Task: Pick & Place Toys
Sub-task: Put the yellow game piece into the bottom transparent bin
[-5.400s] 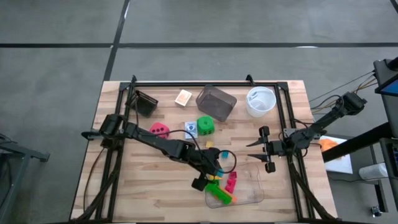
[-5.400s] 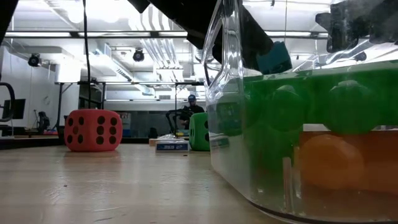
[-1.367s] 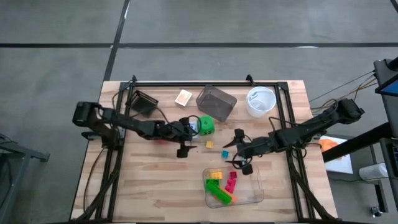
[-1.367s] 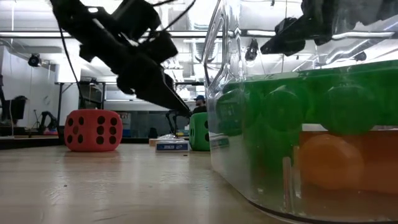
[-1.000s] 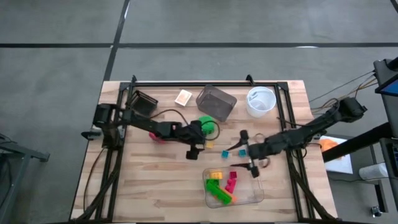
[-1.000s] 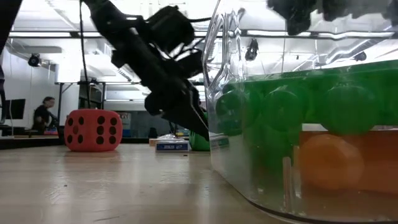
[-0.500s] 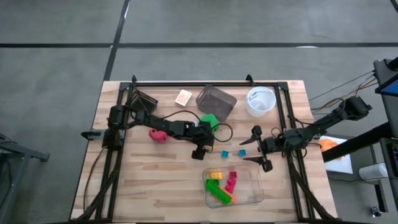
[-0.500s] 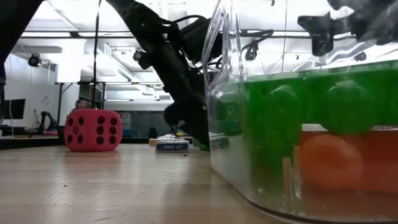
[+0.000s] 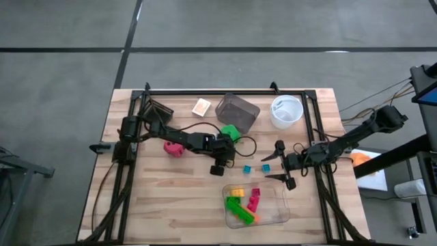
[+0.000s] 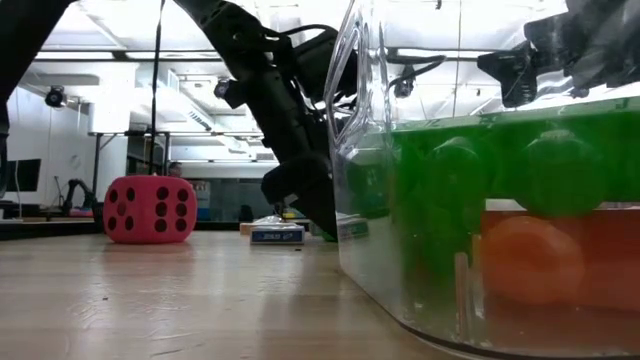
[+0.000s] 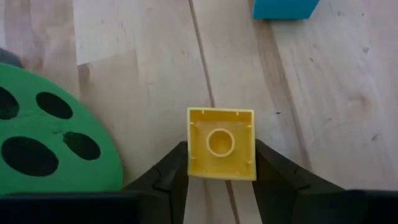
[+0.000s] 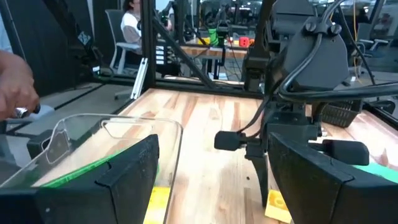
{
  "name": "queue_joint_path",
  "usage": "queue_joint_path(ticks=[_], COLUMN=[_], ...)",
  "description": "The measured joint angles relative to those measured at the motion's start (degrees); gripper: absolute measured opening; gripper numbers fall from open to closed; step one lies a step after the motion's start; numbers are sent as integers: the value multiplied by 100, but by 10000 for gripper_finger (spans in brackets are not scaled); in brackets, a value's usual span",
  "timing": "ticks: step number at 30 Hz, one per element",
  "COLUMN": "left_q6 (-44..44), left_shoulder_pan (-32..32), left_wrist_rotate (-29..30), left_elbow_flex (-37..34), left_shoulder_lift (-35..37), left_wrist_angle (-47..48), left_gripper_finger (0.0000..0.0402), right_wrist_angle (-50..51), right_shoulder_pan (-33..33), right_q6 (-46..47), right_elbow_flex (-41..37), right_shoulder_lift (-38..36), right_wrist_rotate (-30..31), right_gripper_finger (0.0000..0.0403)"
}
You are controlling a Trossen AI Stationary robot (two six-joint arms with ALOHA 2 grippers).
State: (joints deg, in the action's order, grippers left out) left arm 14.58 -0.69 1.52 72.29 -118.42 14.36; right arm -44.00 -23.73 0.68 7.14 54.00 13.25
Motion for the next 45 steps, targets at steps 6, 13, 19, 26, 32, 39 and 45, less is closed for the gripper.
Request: queue_joint_path(ticks=[6,13,19,26,32,39,45], left_q6=[-133,-309,-711,-1435,-1757,-1624,-1307], left_shoulder_pan=[0,17,70,592,1117,1470,1649], left_wrist_rotate=[37,59,-5,-718,-600,-578,-606], left_elbow_flex=[-43,-239,-1145,-2698,-2596,-1574,-599], left_shoulder_lift=[187,908,1973,2591,2320,1826,1301], left_wrist_angle=[216,197,-1144,-4890,-4855,-3339,-1987], left_gripper_finger=[134,134,134,134,134,134,134], right_wrist_angle=[-206,-236,-436,-2137,-2470,-2450,-2432], right_shoulder_pan=[0,-11,-32,-55,-50,-50,-50], right_q6=[-21,-48,-181,-587,-605,-577,-541], right_elbow_flex=[0,2,-16,-496,-673,-638,-641], right_shoulder_lift=[68,-13,-5,243,362,468,452], right_wrist_rotate=[-2,-39,-76,-77,136,209,213], right_gripper_finger=[295,295,295,295,295,295,295])
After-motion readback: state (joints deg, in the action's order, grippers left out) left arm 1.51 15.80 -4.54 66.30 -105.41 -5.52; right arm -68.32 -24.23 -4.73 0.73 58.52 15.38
